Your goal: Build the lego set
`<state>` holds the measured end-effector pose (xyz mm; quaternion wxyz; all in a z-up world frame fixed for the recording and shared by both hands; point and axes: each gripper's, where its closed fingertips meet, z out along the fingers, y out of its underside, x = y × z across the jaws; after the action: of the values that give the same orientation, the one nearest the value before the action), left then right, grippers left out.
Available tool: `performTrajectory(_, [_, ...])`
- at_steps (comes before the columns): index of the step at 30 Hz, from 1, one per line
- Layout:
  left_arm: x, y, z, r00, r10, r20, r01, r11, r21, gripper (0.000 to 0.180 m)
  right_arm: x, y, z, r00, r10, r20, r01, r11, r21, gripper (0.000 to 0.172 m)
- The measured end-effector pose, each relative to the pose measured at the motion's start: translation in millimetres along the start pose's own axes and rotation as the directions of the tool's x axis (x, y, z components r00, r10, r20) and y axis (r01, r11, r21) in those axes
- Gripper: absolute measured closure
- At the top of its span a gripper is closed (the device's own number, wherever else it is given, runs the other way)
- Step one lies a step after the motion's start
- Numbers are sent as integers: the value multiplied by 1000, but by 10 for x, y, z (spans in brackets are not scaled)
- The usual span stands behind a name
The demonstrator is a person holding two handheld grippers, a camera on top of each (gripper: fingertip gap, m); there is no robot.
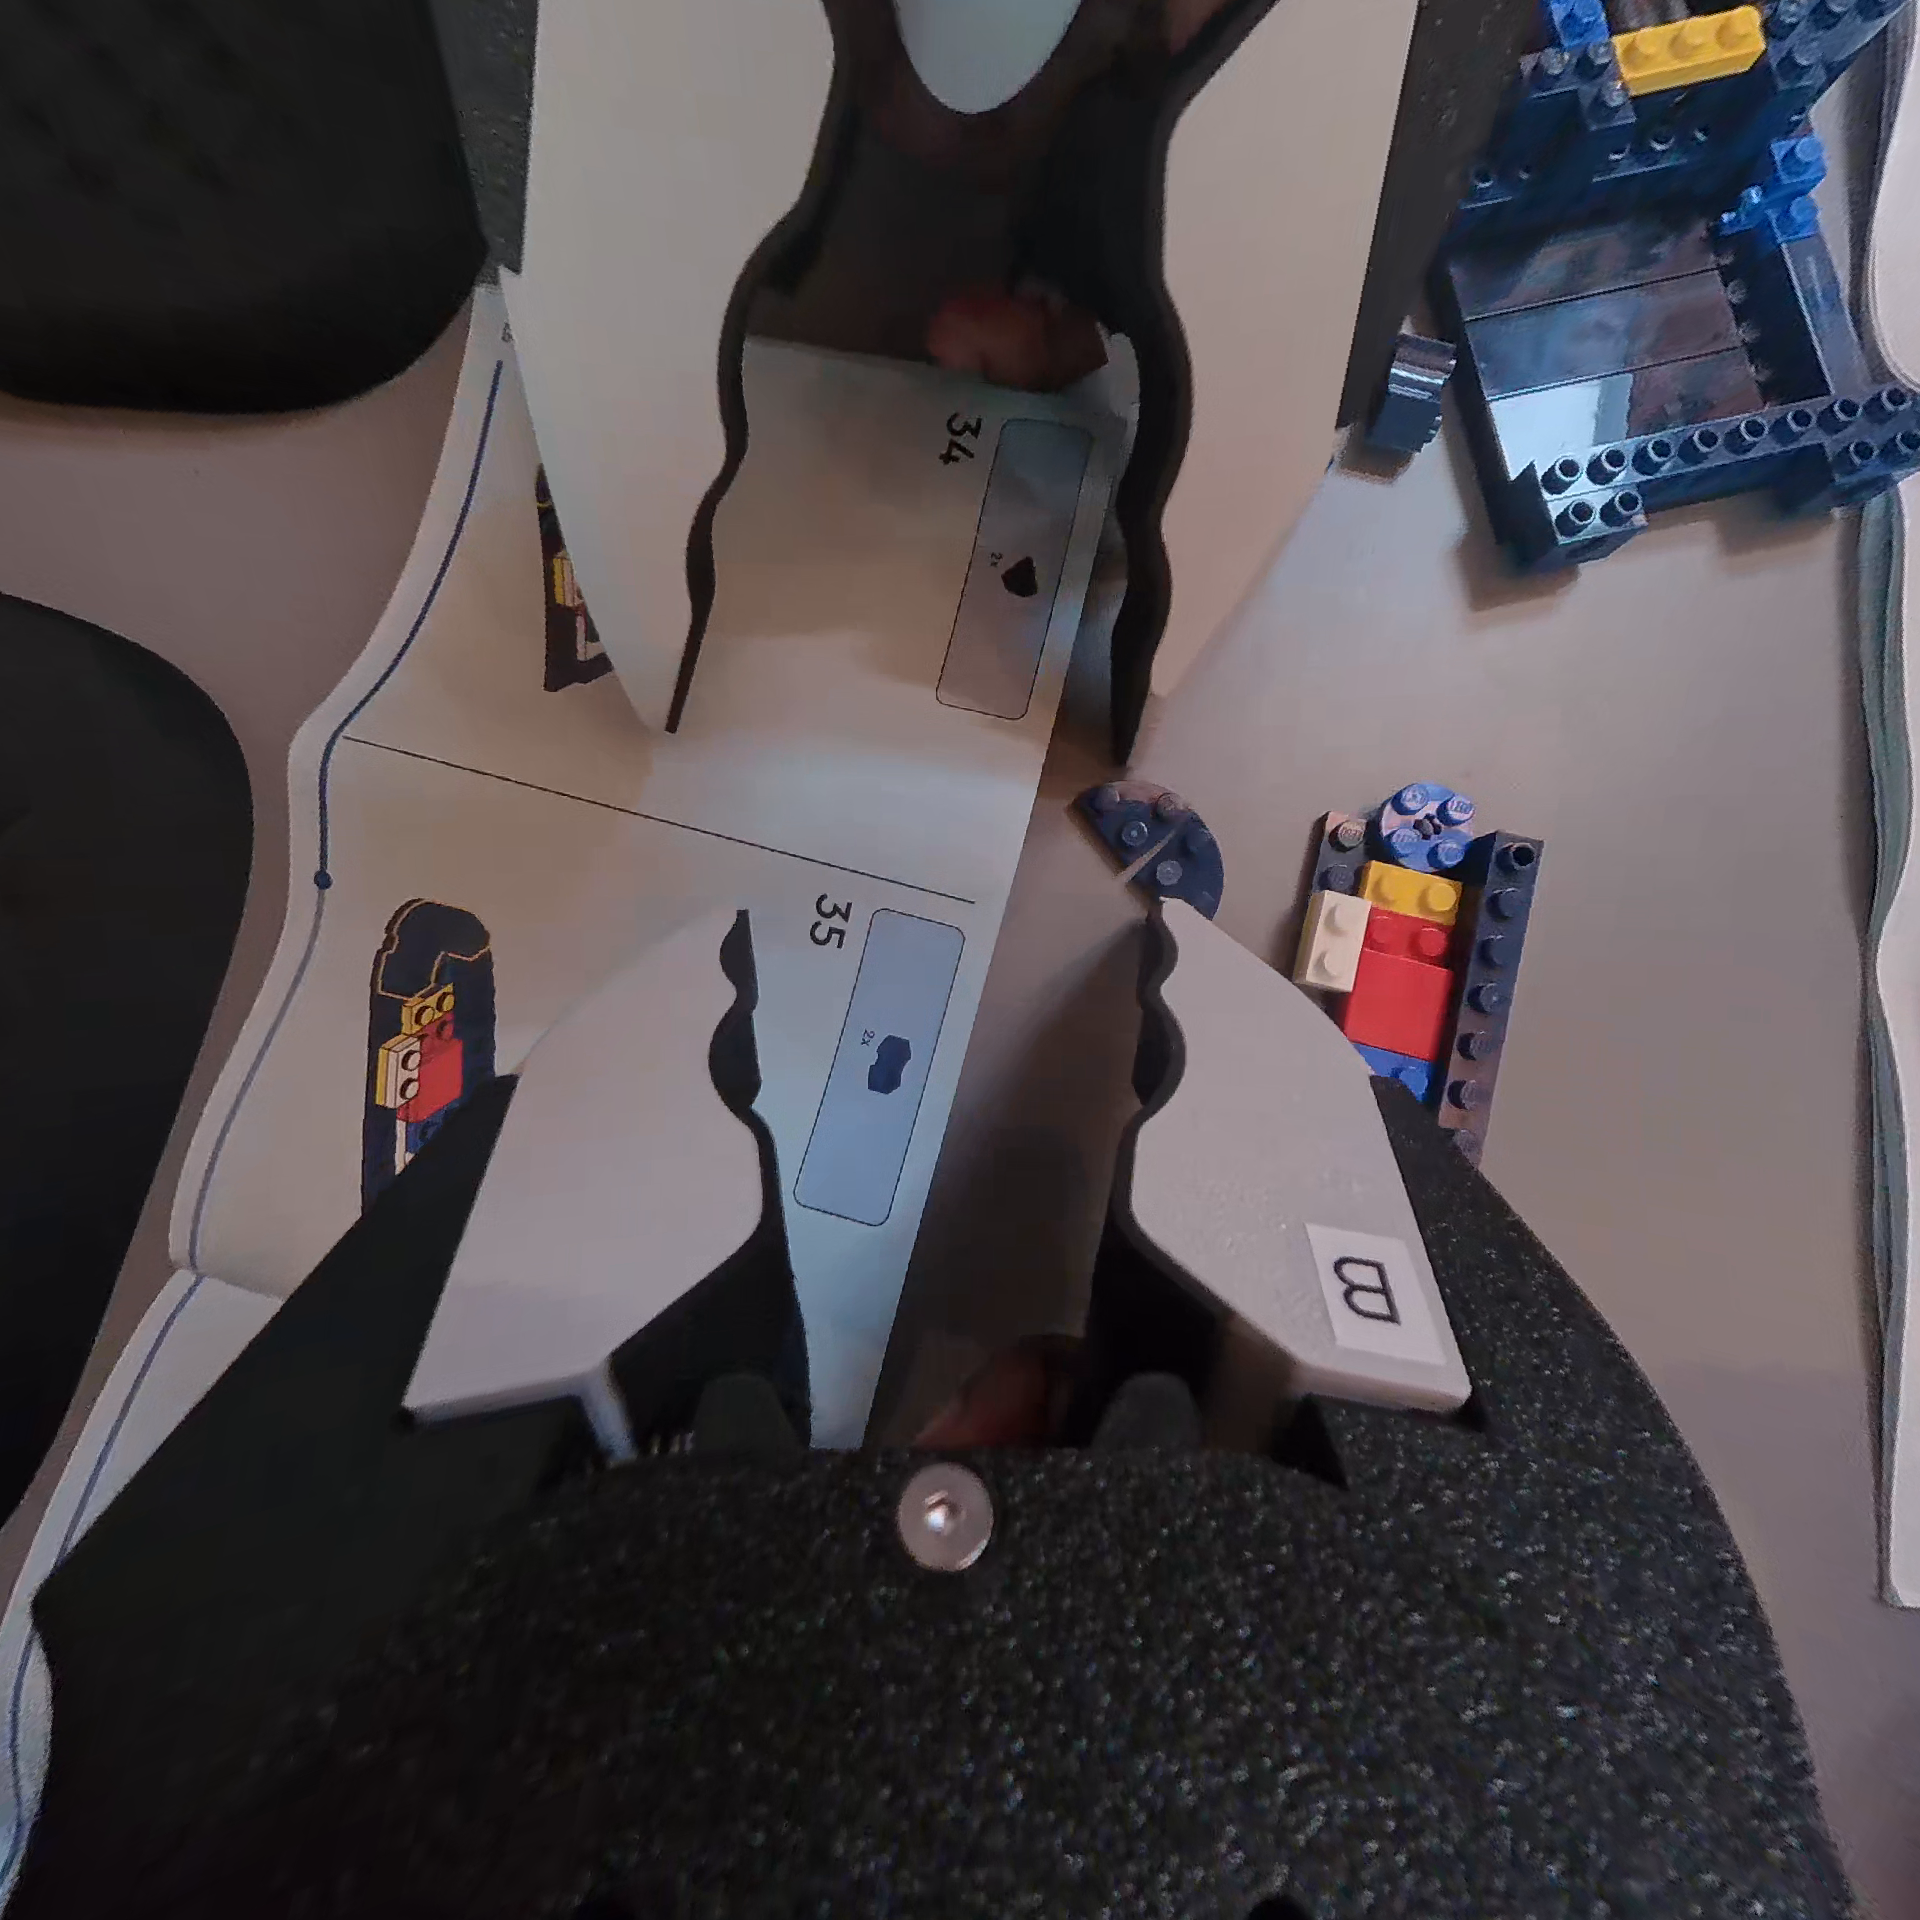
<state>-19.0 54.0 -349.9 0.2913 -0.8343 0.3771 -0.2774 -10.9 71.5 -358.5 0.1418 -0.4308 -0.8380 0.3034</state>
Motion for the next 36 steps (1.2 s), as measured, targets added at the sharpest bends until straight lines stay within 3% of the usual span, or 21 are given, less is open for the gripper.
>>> performTrajectory(12, [94, -7, 32, 1000, 4, -30, -4, 1000, -2, 105, -53, -25, -14, 999, -12, 31, 11, 1000, 24, 106])
performTrajectory(36, [41, -105, 107, 999, -33, -10, 34, 999, 39, 107, 118, 19, -14, 1000, -11, -9, 11, 1000, 16, 100])
